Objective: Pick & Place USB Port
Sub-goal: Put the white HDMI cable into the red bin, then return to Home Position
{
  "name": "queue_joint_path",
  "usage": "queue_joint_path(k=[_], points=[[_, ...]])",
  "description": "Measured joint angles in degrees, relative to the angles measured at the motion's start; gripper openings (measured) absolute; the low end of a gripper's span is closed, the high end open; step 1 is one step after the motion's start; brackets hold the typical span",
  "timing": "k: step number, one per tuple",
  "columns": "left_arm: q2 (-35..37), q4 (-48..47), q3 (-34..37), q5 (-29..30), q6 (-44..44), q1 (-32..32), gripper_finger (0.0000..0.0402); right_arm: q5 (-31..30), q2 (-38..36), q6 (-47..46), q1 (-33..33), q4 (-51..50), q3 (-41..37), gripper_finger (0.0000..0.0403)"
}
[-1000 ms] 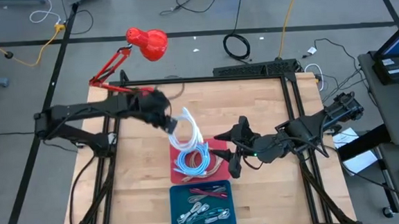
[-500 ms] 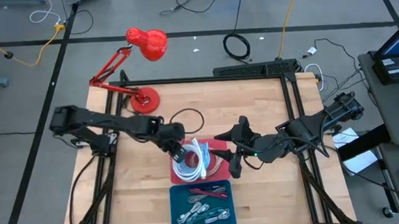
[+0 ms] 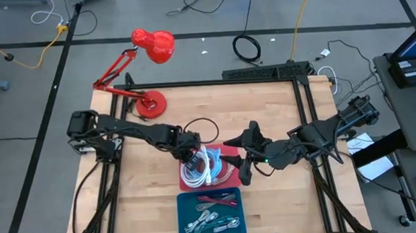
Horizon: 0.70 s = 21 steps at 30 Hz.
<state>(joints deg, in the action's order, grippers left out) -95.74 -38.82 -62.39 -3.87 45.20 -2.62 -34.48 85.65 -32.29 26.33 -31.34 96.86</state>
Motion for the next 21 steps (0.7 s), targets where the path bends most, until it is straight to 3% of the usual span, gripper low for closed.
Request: queue_joint_path(k=[6,15,19,21], points=[[3.16,-1.80,0.11,0.37,-0.07,0.20,0.0077,0.02,0.00,-0.04,0.02,-0.15,0.00,0.0215],[11.51,-0.28,0.10,0.04,1.94,0.18,0.0086,0.03,0.00,-0.08,0.02,-0.18,0.00,0.0215],[18.21,5.50,0.16,1.23,2.08,0.09,0.0087,0.02,0.00,0.04,0.00,-0.32,0.00,0.0215],[21.78,13.15,0.06,1.45,1.79,-0.04,0.0087,0.02,0.00,0.07,0.00,-0.38,0.00,0.0215]])
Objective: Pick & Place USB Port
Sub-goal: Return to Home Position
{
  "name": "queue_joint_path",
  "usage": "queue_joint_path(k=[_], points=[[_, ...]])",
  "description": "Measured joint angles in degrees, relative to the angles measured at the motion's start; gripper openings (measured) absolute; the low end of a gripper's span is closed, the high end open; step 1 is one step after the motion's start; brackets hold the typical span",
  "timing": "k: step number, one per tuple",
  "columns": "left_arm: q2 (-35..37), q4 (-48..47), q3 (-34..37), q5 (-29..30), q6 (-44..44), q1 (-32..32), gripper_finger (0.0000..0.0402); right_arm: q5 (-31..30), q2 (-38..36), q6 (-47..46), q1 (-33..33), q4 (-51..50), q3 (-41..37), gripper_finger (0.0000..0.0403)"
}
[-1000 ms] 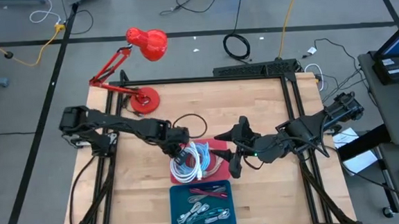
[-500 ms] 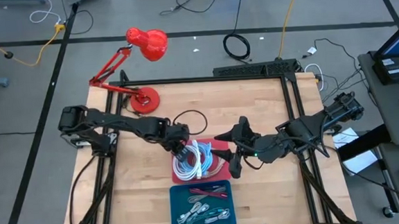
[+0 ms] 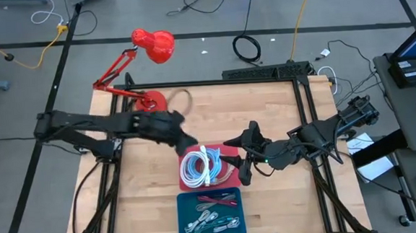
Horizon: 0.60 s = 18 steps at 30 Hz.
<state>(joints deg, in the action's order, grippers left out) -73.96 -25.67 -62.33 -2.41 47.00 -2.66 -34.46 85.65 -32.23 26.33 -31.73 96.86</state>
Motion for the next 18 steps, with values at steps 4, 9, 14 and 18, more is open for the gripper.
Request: queue_joint_path(k=[4,9,14,18], points=[[6.82,15.52,-0.12,1.96,-3.03,-0.50,0.0087,0.00,0.00,0.32,-0.21,0.06,0.00,0.0215],[12.87,26.52,-0.19,4.02,-6.72,-1.29,0.0088,0.02,0.00,0.41,-0.91,0.09,-0.02,0.0215],[15.96,21.59,0.09,4.83,-9.08,-2.01,0.0088,0.15,0.00,0.39,-1.58,0.17,-0.02,0.0215],[16.42,19.39,0.14,5.99,-9.88,-2.64,0.0088,0.11,0.00,0.57,-1.64,0.17,-0.02,0.0215]])
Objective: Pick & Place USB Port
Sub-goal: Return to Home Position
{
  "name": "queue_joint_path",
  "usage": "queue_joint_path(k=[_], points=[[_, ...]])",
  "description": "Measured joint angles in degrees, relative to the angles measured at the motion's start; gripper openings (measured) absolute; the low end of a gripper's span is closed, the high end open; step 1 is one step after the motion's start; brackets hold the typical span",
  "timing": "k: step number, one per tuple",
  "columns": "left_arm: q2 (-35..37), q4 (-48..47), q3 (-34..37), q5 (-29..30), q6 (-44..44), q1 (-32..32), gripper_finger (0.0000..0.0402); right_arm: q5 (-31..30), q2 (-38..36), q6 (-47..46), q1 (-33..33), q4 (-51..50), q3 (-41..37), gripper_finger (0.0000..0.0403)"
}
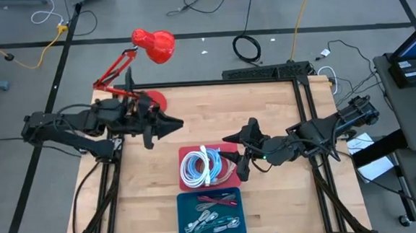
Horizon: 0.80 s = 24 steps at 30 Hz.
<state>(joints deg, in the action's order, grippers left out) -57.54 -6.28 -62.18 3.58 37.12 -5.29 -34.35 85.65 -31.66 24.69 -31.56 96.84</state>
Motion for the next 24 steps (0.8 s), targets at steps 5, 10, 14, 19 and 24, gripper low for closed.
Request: queue_joint_path(k=[5,10,14,19,24], points=[[0.57,6.59,-0.07,1.24,-5.11,-0.49,0.0088,0.00,-0.62,1.90,0.00,0.08,0.00,0.0215],[3.94,15.26,-0.10,-0.53,-13.41,-0.74,0.0088,-0.04,-4.85,8.94,0.02,2.25,0.00,0.0215],[8.93,13.47,-0.12,-0.96,-13.17,-0.84,0.0088,-0.11,-10.65,12.15,0.52,3.53,0.00,0.0215],[14.46,5.47,-0.12,1.61,-12.41,-0.82,0.0088,-0.36,-17.84,13.50,0.52,-0.26,0.02,0.0215],[17.44,-6.64,-0.14,9.06,-7.72,-0.78,0.0088,-8.35,-22.88,9.71,0.52,-14.45,0.04,0.0215]])
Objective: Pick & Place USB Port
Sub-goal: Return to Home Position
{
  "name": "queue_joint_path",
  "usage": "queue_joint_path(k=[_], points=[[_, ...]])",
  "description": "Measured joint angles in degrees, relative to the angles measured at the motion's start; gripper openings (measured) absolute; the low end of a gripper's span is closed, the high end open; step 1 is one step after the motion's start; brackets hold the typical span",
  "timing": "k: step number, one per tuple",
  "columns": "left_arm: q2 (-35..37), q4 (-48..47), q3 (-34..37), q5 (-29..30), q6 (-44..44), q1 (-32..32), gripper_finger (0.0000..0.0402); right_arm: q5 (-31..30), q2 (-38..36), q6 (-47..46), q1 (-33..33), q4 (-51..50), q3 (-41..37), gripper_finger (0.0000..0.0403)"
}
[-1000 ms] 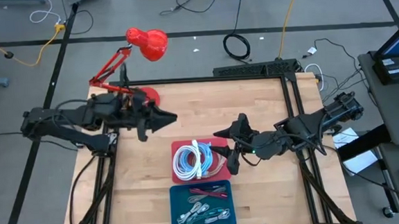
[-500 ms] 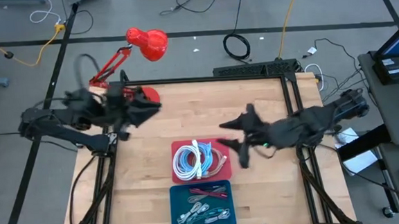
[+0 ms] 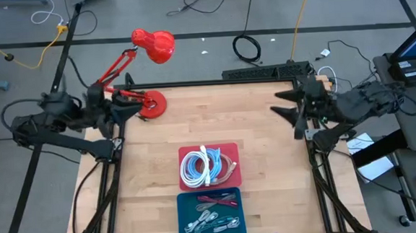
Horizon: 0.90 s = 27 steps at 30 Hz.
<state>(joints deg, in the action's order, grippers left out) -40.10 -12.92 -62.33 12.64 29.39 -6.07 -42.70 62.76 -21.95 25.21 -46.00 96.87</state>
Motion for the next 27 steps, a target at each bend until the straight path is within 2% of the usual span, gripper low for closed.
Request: queue_joint_path(k=[4,8,12,14,16,21,24,27], points=[[0.48,-9.17,0.00,0.88,3.07,-0.02,0.0088,-5.54,-1.55,-6.61,-0.02,-16.92,-0.06,0.0215],[0.47,-21.31,0.00,1.12,-0.09,-0.02,0.0088,-11.37,-3.39,-12.57,-0.02,-30.63,-4.71,0.0215],[-1.04,-35.28,0.00,6.06,4.51,-0.02,0.0088,-17.23,-7.74,-20.07,-0.52,-35.62,-15.79,0.0215],[-1.85,-41.44,0.00,9.43,8.32,-0.02,0.0088,-16.81,-10.56,-22.56,-1.30,-35.46,-22.40,0.0215],[-2.23,-45.68,0.35,11.97,11.11,-0.02,0.0088,-13.80,-13.64,-25.67,-2.03,-34.99,-29.12,0.0215],[0.98,-42.67,6.88,16.28,15.91,-0.02,0.0088,-3.91,-22.04,-34.89,-2.64,-33.35,-44.77,0.0215],[5.13,-34.44,14.26,17.02,18.71,-0.37,0.0088,0.77,-27.01,-38.96,-2.64,-29.21,-51.33,0.0215],[9.70,-23.26,22.79,17.05,18.93,-2.09,0.0088,2.27,-31.13,-37.49,-2.64,-22.03,-54.80,0.0215]])
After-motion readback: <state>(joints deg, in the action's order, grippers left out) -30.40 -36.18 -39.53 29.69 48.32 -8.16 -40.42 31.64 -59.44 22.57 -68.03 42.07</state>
